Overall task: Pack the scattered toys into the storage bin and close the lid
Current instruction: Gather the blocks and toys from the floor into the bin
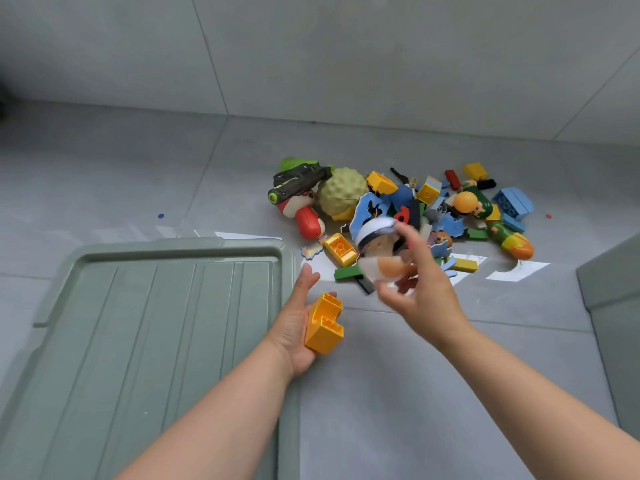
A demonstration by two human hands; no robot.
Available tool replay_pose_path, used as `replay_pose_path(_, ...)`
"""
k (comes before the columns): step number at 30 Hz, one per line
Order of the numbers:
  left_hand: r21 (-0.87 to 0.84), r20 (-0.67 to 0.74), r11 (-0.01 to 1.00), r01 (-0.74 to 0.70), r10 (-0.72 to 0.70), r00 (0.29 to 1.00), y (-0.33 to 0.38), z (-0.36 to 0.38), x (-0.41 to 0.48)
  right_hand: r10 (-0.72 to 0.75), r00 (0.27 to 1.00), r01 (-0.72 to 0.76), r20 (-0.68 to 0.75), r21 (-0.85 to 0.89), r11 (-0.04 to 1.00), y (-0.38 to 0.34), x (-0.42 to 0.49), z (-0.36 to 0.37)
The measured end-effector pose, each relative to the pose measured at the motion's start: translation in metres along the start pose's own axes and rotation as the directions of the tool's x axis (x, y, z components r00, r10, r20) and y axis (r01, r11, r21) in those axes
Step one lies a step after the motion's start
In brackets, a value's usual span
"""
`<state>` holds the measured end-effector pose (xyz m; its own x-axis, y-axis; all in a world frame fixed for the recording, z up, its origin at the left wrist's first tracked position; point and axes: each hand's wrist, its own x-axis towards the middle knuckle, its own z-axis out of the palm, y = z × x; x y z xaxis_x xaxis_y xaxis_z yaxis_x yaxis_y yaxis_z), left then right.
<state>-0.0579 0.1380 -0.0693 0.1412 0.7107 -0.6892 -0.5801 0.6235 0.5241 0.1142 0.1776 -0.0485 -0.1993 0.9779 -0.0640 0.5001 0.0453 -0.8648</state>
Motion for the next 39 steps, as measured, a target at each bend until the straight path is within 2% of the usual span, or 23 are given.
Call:
replay_pose_path(3, 0.138, 0.178, 0.99, -0.005, -0.02, 0.984, 0.002, -0.009, -0.004, -0.064, 0.929, 0.071, 0.365, -0.005, 0.997, -0.029, -0.016, 0.003)
replay_pose_path(6, 0.119, 0.206, 0.993, -0.008, -0.017, 0.978, 0.002, -0.031, -0.007, -0.036, 0.845, 0.1, 0.534, -0.093, 0.991, -0.051, 0.014, 0.003)
replay_pose_path(7, 0.122, 0.191, 0.992, -0.027, 0.003, 0.982, 0.002, -0.037, -0.008, -0.056, 0.84, 0.131, 0.54, -0.101, 0.986, -0.059, 0.028, 0.006)
replay_pose_path(9, 0.114, 0.159, 0.99, -0.077, 0.058, 0.986, 0.006, -0.044, -0.01, -0.158, 0.879, 0.225, 0.45, -0.1, 0.969, -0.073, 0.062, 0.019)
replay_pose_path(11, 0.064, 0.118, 0.987, -0.145, 0.136, 0.984, 0.015, -0.047, -0.014, -0.188, 0.933, 0.272, 0.307, -0.257, 0.927, -0.08, 0.096, 0.041)
replay_pose_path(12, 0.041, 0.093, 0.983, -0.177, 0.172, 0.981, 0.02, -0.048, -0.016, -0.173, 0.946, 0.275, 0.273, -0.397, 0.876, -0.082, 0.11, 0.054)
replay_pose_path(14, 0.011, 0.057, 0.976, -0.217, 0.216, 0.975, 0.027, -0.052, -0.023, -0.151, 0.932, 0.34, 0.331, -0.646, 0.684, -0.085, 0.13, 0.077)
replay_pose_path(16, -0.003, 0.034, 0.971, -0.241, 0.241, 0.97, 0.028, -0.058, -0.028, -0.139, 0.925, 0.371, 0.355, -0.758, 0.537, -0.088, 0.138, 0.089)
replay_pose_path(18, -0.003, -0.009, 0.966, -0.259, 0.259, 0.966, 0.03, -0.064, -0.032, -0.198, 0.924, 0.382, 0.326, -0.78, 0.496, -0.089, 0.14, 0.087)
replay_pose_path(19, 0.0, -0.026, 0.965, -0.263, 0.263, 0.965, 0.03, -0.066, -0.032, -0.231, 0.929, 0.37, 0.29, -0.76, 0.535, -0.086, 0.138, 0.081)
replay_pose_path(20, -0.001, -0.041, 0.964, -0.265, 0.264, 0.964, 0.03, -0.068, -0.031, -0.273, 0.936, 0.347, 0.22, -0.697, 0.628, -0.082, 0.135, 0.074)
replay_pose_path(22, -0.008, -0.059, 0.962, -0.273, 0.273, 0.96, 0.029, -0.065, -0.029, -0.366, 0.93, 0.338, 0.031, -0.463, 0.819, -0.077, 0.118, 0.054)
replay_pose_path(23, -0.01, -0.068, 0.959, -0.282, 0.281, 0.957, 0.029, -0.062, -0.028, -0.416, 0.909, 0.373, -0.04, -0.371, 0.85, -0.079, 0.105, 0.042)
replay_pose_path(25, -0.033, -0.094, 0.955, -0.295, 0.291, 0.952, 0.027, -0.049, -0.022, -0.502, 0.862, 0.457, -0.074, -0.317, 0.831, -0.085, 0.081, 0.017)
replay_pose_path(28, -0.099, -0.088, 0.949, -0.3, 0.292, 0.952, 0.027, -0.012, -0.016, -0.601, 0.799, 0.538, -0.003, -0.444, 0.717, -0.095, 0.059, -0.033)
replay_pose_path(30, -0.078, -0.03, 0.949, -0.306, 0.304, 0.952, 0.029, 0.025, -0.016, -0.576, 0.817, 0.493, 0.013, -0.534, 0.687, -0.103, 0.049, -0.078)
replay_pose_path(31, -0.06, 0.02, 0.948, -0.314, 0.315, 0.949, 0.03, 0.047, -0.017, -0.536, 0.844, 0.441, -0.016, -0.548, 0.711, -0.107, 0.041, -0.106)
replay_pose_path(34, -0.045, 0.213, 0.943, -0.331, 0.333, 0.919, 0.033, 0.125, -0.028, -0.406, 0.886, 0.259, -0.224, -0.487, 0.834, -0.118, -0.001, -0.208)
replay_pose_path(36, 0.029, 0.369, 0.94, -0.339, 0.305, 0.878, 0.031, 0.181, -0.037, -0.345, 0.854, 0.187, -0.389, -0.389, 0.902, -0.123, -0.045, -0.278)
replay_pose_path(39, 0.203, 0.586, 0.91, -0.361, 0.183, 0.789, 0.018, 0.263, -0.058, -0.227, 0.764, 0.071, -0.605, -0.271, 0.96, -0.11, -0.122, -0.369)
